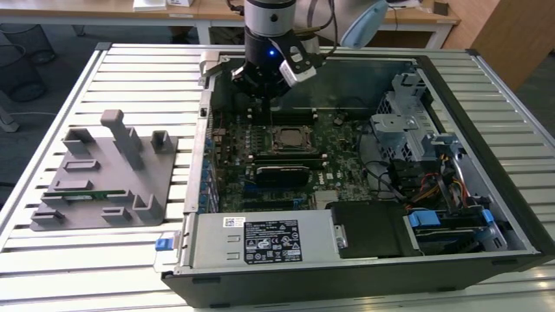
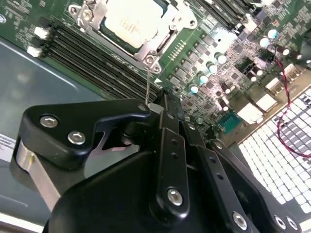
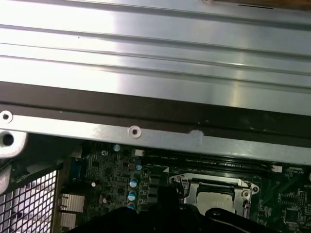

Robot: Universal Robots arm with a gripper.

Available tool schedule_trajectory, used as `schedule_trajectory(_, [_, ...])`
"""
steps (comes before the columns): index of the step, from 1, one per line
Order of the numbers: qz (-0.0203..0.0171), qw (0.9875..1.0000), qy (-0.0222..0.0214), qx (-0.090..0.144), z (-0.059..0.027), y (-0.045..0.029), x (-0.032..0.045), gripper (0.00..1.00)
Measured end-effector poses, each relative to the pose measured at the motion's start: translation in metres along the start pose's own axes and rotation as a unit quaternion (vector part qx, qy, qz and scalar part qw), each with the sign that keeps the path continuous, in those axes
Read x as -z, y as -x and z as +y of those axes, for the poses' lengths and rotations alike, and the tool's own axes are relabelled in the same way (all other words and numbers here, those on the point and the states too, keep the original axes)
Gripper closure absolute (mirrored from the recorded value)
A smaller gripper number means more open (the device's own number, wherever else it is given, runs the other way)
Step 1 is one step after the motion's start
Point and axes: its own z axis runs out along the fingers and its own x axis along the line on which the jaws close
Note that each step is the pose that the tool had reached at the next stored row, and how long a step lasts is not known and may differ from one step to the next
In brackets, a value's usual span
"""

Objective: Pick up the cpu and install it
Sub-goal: 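Install the first cpu locking lever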

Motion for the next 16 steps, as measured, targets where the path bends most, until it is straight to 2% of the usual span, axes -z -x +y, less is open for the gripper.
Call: schedule_trajectory(16, [-0.0001, 1.0000, 0.0000, 0.000, -0.0005, 0.0061, -0.0001, 0.89])
